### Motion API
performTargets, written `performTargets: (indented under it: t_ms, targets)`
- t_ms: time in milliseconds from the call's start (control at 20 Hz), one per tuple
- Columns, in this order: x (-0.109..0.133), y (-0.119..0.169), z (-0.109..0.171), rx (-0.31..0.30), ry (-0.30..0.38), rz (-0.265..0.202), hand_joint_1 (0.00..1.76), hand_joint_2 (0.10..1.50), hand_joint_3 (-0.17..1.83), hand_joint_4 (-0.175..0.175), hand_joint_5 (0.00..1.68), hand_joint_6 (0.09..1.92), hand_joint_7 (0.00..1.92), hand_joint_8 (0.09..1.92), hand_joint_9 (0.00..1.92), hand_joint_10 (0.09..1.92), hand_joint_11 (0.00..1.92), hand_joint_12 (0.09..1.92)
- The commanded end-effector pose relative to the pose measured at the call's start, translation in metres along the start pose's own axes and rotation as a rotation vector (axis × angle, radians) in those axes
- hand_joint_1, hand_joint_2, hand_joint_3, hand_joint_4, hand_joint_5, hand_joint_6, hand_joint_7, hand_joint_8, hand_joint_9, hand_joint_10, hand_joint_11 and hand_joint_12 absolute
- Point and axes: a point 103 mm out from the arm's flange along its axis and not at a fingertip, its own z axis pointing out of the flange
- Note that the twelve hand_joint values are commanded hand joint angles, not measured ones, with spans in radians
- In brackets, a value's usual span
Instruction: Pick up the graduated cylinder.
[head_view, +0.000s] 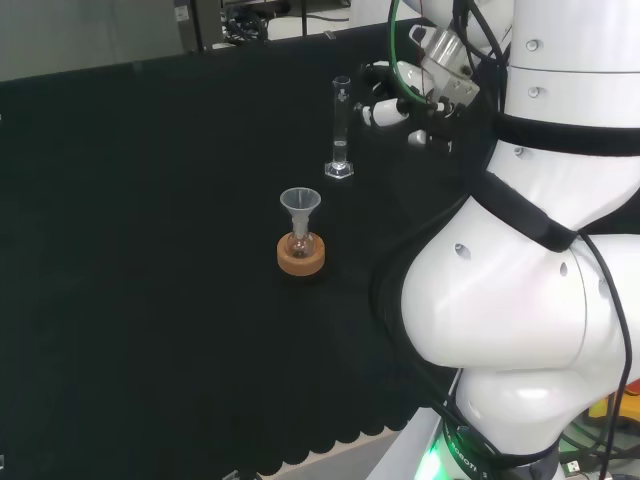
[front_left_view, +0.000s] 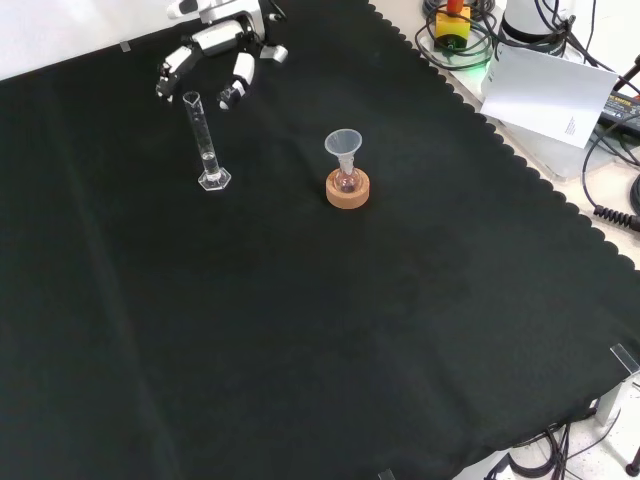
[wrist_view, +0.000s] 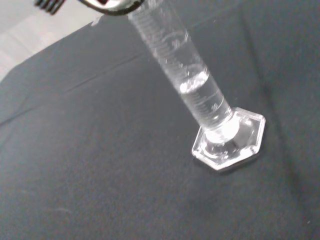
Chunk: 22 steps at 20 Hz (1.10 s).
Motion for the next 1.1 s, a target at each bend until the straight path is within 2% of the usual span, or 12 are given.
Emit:
performTargets:
  t_ms: [50, 300, 800, 1100]
  targets:
    - [-0.002, 0.004, 0.018, -0.007, 0.079, -0.046, 0.88, 0.74, 0.54, -0.060, 0.40, 0.09, 0.25, 0.66, 0.45, 0.62, 0.20, 1.35]
    - [-0.002, 0.004, 0.028, -0.037, 0.130, -0.080, 0.92, 0.72, 0.55, -0.061, 0.40, 0.09, 0.27, 0.67, 0.46, 0.63, 0.19, 1.35]
    - [-0.002, 0.014, 0.045, -0.016, 0.256, -0.139, 1.02, 0.64, 0.65, -0.063, 0.44, 0.09, 0.36, 0.66, 0.54, 0.61, 0.26, 1.32]
    - [-0.005, 0.024, 0.056, -0.007, 0.346, -0.156, 1.01, 0.62, 0.66, -0.045, 0.46, 0.09, 0.35, 0.65, 0.55, 0.60, 0.29, 1.32]
